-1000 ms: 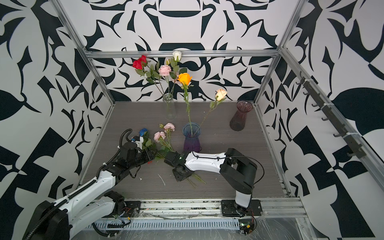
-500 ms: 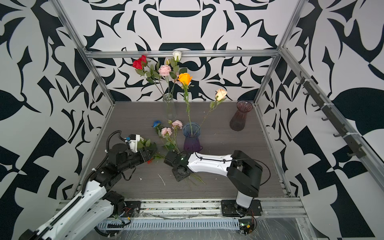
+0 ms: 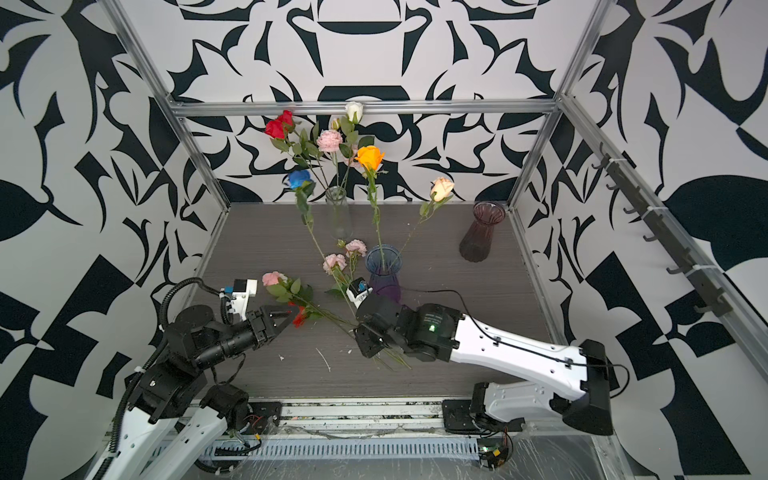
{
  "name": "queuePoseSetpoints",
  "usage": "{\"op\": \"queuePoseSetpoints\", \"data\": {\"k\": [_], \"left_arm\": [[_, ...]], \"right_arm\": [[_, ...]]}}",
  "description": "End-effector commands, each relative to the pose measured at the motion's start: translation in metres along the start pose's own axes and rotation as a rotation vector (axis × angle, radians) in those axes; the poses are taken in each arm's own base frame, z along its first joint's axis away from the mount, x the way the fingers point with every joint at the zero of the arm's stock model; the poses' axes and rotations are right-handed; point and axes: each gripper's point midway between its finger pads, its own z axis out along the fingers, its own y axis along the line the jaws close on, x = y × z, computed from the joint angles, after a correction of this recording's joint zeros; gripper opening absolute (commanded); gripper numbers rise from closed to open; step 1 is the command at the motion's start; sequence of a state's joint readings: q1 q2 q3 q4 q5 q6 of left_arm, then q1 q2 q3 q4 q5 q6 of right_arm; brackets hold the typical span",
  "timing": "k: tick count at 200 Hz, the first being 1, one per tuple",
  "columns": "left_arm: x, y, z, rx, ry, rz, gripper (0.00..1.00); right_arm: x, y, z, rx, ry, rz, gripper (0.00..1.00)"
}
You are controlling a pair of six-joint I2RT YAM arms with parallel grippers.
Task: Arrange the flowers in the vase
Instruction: 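Lift the blue rose upright by its stem with the right gripper, then close the left gripper on the blue rose stem above the right gripper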
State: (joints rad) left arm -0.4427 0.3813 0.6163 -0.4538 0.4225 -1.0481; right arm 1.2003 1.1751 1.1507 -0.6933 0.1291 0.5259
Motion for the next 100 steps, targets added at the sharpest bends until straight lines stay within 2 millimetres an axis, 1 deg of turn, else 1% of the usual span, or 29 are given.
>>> {"op": "queuePoseSetpoints", "data": {"k": [1, 16, 35, 51, 69, 84, 100], "left_arm": [[-0.01, -0.024, -0.013, 0.062, -0.056, -0.045, 0.54], [-0.015, -0.032, -0.013, 0.12, -0.081, -0.075, 0.54], [-0.023, -0.047, -0.012, 0.211, -0.114, -0.064, 0.55], [-0.028, -0.064, -0.008, 0.268, -0.109, -0.002, 0.57], [-0.028, -0.083, 0.002, 0.293, -0.032, 0.091, 0.58], [-0.028, -0.101, 0.01, 0.342, 0.028, 0.168, 0.56], [-0.034, -0.112, 0.016, 0.379, 0.033, 0.218, 0.54]], "right_arm": [[-0.018, 0.022, -0.032, -0.134, -0.07, -0.032, 0.0], [-0.02, 0.028, -0.041, -0.183, -0.102, -0.024, 0.0], [-0.017, 0.031, -0.043, -0.228, -0.129, -0.01, 0.0], [-0.015, 0.033, -0.043, -0.258, -0.151, -0.016, 0.0], [-0.014, 0.032, -0.042, -0.269, -0.167, 0.005, 0.0], [-0.012, 0.036, -0.04, -0.291, -0.152, 0.014, 0.0], [-0.009, 0.042, -0.035, -0.317, -0.129, 0.023, 0.0]]}}
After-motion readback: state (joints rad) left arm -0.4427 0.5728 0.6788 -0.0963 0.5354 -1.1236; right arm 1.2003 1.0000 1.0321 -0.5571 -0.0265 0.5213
